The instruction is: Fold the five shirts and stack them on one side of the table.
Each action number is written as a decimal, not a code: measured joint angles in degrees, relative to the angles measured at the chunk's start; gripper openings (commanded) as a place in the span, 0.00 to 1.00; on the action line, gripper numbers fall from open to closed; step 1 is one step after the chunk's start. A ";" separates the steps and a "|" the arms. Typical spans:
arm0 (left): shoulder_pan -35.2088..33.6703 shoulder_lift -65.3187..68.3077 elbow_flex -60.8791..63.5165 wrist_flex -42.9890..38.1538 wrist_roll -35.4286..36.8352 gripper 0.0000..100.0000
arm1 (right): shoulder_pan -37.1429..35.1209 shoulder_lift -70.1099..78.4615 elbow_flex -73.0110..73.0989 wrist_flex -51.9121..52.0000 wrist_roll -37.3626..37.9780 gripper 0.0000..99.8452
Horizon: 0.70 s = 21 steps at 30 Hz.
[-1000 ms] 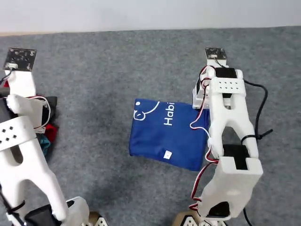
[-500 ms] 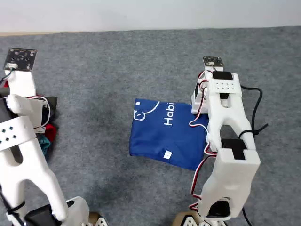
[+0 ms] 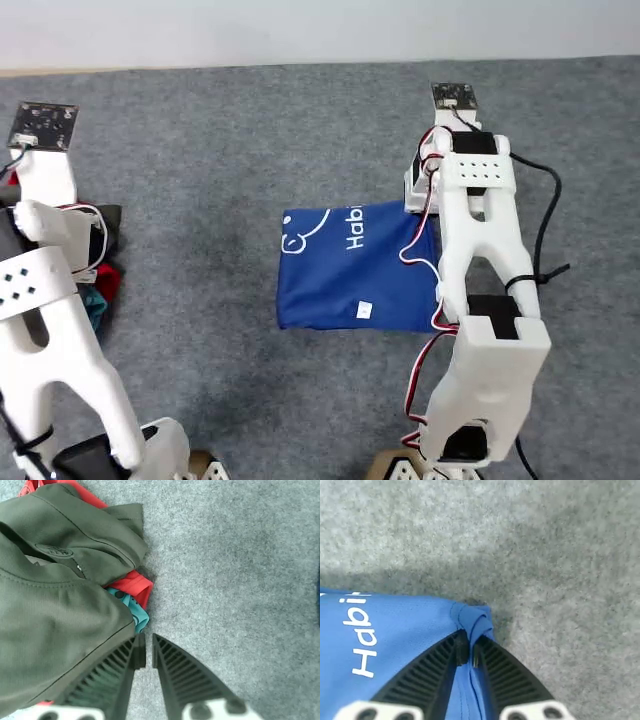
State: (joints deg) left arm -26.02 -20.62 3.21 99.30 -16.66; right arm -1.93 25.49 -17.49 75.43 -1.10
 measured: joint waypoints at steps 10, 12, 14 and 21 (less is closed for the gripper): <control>0.00 0.00 0.00 0.00 0.00 0.03 | 0.09 1.67 0.00 3.16 0.00 0.24; 0.00 0.00 0.00 0.00 0.00 0.03 | 0.26 0.62 0.00 4.84 0.00 0.24; 0.00 0.00 0.00 0.00 0.00 0.03 | -0.18 -1.41 0.00 6.15 0.00 0.24; 0.00 0.00 0.00 0.00 0.00 0.03 | -5.71 -6.77 0.00 13.63 0.00 0.24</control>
State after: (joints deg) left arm -26.02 -20.62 3.21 99.30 -16.66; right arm -7.65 18.73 -17.49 89.05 -1.10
